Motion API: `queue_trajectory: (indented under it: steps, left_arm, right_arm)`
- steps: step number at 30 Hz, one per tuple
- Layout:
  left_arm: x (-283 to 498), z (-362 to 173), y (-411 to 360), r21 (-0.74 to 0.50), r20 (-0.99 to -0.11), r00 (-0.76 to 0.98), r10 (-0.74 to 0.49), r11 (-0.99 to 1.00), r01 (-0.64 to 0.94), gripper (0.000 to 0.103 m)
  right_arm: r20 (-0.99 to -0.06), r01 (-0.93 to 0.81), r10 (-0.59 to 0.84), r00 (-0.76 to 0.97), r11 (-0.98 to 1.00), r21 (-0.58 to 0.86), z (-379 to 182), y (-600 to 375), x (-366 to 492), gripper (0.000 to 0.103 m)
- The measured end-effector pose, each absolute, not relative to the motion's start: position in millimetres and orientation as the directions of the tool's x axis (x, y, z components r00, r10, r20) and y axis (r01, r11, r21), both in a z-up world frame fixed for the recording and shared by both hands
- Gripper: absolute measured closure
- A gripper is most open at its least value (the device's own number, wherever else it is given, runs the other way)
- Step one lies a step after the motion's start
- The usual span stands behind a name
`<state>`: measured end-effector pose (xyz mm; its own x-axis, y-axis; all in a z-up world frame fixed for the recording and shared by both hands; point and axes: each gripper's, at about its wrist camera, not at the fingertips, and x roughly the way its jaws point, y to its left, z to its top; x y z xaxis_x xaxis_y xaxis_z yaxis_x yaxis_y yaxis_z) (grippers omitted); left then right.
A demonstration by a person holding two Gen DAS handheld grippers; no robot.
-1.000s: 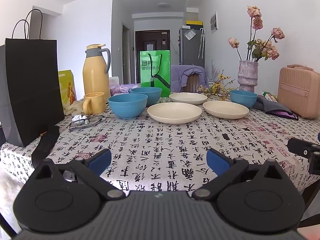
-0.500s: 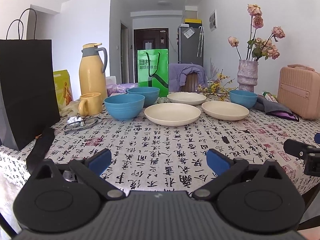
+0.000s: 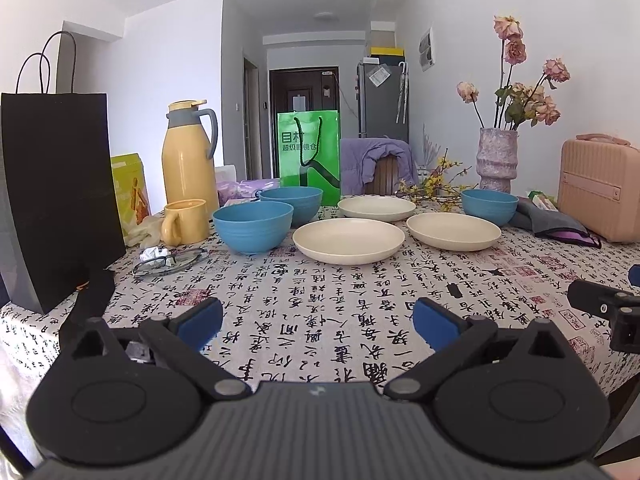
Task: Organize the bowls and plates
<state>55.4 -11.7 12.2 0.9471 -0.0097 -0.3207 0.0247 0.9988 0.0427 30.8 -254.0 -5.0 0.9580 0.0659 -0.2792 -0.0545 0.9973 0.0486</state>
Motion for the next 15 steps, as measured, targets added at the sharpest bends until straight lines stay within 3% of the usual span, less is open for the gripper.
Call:
queue_trajectory:
  steps: [15]
  left_arm:
    - [30,14,-11,0.040,-0.285,0.958,-0.007,0.999,0.019,0.000]
  right_arm:
    - [-0.248,-0.052,0.061,0.967,0.998,0.042,-1,-253,7,0.000]
